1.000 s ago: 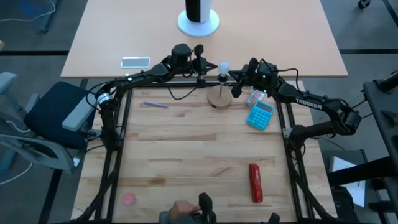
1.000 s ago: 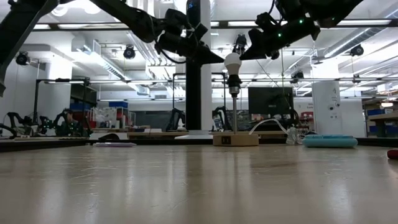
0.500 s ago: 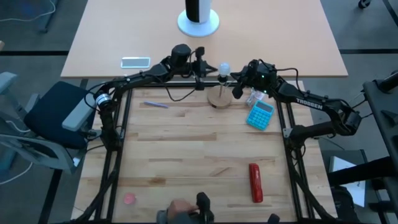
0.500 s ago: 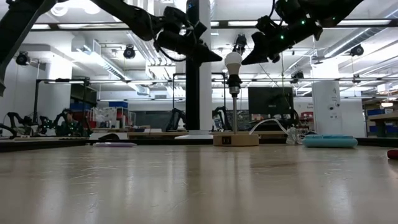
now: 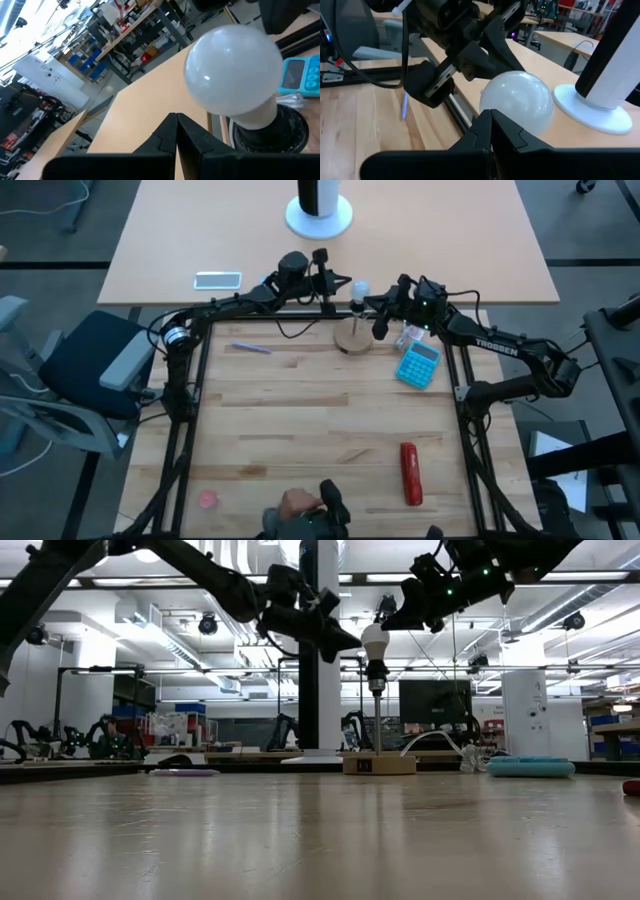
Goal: Screw lightbulb
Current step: Remove the lightbulb from the lamp
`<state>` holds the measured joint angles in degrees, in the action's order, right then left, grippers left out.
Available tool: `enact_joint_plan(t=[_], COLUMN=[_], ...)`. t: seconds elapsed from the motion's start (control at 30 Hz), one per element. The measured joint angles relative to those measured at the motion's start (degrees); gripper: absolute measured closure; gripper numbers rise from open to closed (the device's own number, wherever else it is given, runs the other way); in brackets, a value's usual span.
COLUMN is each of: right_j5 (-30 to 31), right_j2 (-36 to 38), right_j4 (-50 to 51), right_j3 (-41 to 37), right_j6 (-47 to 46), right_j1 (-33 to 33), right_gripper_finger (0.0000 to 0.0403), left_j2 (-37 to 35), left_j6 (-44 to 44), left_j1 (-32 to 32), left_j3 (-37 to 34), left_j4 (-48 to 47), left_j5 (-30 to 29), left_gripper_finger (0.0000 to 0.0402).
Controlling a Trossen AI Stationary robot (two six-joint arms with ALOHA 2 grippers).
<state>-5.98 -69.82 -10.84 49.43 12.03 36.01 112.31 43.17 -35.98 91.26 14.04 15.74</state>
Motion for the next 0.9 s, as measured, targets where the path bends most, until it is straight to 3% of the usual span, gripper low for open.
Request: enact_joint_plan(t=[0.63,0.77,0.9], right_j5=[2.0,10.0,10.7], right_j2=[0.0,0.2,1.3], right_j4=[0.2,5.0,9.9], right_j3=[0.0,0.0,-0.1], right_j6=[0.0,1.8,1.5], right_j1=[0.0,0.3,2.0], right_gripper_finger=[0.0403,0.0403,0.0403], left_j2=[-0.1,-1.9,-5.1], left_j6=[-0.1,2.4,2.9], left_j1=[1.4,1.4,0.4], left_j3=[0.0,0.0,0.0], left_j4=[-0.2,-9.0,-19.4], left_j5=[0.1,0.3,0.4], left_gripper_finger=[0.0401,0.0401,0.0401])
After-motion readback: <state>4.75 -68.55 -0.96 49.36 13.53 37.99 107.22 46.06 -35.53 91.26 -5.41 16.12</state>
